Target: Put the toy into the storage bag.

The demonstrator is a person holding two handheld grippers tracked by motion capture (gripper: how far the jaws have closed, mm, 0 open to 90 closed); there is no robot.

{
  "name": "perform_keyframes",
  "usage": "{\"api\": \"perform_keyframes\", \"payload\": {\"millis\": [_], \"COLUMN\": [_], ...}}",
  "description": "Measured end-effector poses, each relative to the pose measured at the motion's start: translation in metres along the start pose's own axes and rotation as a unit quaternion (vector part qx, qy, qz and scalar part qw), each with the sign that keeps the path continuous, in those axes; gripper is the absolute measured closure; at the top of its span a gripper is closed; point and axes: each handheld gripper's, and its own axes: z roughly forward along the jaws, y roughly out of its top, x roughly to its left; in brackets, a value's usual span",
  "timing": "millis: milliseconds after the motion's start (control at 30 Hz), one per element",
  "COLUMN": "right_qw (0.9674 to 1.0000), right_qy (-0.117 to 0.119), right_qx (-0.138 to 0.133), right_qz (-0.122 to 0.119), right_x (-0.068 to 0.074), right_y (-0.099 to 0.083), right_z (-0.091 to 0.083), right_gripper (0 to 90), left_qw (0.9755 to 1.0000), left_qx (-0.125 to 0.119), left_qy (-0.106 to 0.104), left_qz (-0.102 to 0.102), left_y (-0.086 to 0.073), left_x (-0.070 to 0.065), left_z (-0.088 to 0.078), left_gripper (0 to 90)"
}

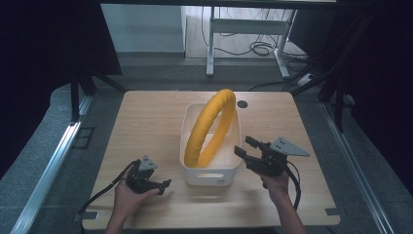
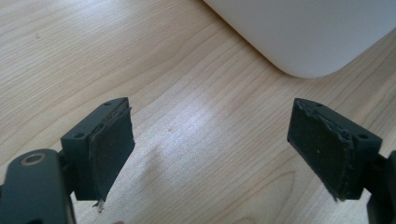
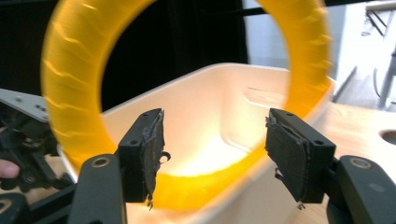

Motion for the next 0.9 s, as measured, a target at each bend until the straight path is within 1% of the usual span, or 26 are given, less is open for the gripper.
{"api": "perform_keyframes", "payload": {"millis": [67,100,167,200,333,433,533,800,900], "right_qw": [0.9999,0.9998,0.9993,0.9990,0.9978,0.9965,0.9956,0.9954,0.9951], "right_qy": [-0.013,-0.018,-0.033,-0.038,-0.051,-0.059,-0.064,-0.065,-0.065], "right_qx": [0.001,0.009,0.019,0.022,0.040,0.055,0.066,0.069,0.073], "right_qz": [0.004,0.008,-0.001,-0.001,0.014,0.019,0.017,0.014,0.008], "right_x": [-0.010,-0.014,-0.022,-0.025,-0.040,-0.047,-0.049,-0.047,-0.046], "right_y": [-0.006,-0.008,-0.012,-0.015,-0.026,-0.034,-0.039,-0.040,-0.042], "right_z": [-0.006,-0.007,-0.012,-0.014,-0.021,-0.021,-0.020,-0.019,-0.018], "right_gripper": [40.2,40.1,40.5,40.6,40.5,40.3,40.2,40.2,40.0], "left_qw": [1.0000,1.0000,1.0000,1.0000,1.0000,1.0000,1.0000,0.9999,0.9999], "left_qx": [0.000,0.002,0.002,0.001,0.001,0.002,0.004,0.004,0.006], "left_qy": [-0.001,-0.002,-0.002,-0.003,-0.004,-0.004,-0.005,-0.005,-0.005], "left_qz": [0.000,0.002,0.002,0.003,0.005,0.006,0.007,0.008,0.008], "left_y": [0.000,0.000,0.000,0.000,0.001,0.001,0.001,0.001,0.002], "left_x": [0.000,0.000,0.000,0.000,-0.001,-0.001,-0.002,-0.002,-0.003], "left_z": [0.001,0.001,0.001,0.000,0.000,0.001,0.002,0.002,0.003], "left_gripper": [14.8,14.8,14.7,14.8,14.8,14.8,14.8,14.8,14.8]}}
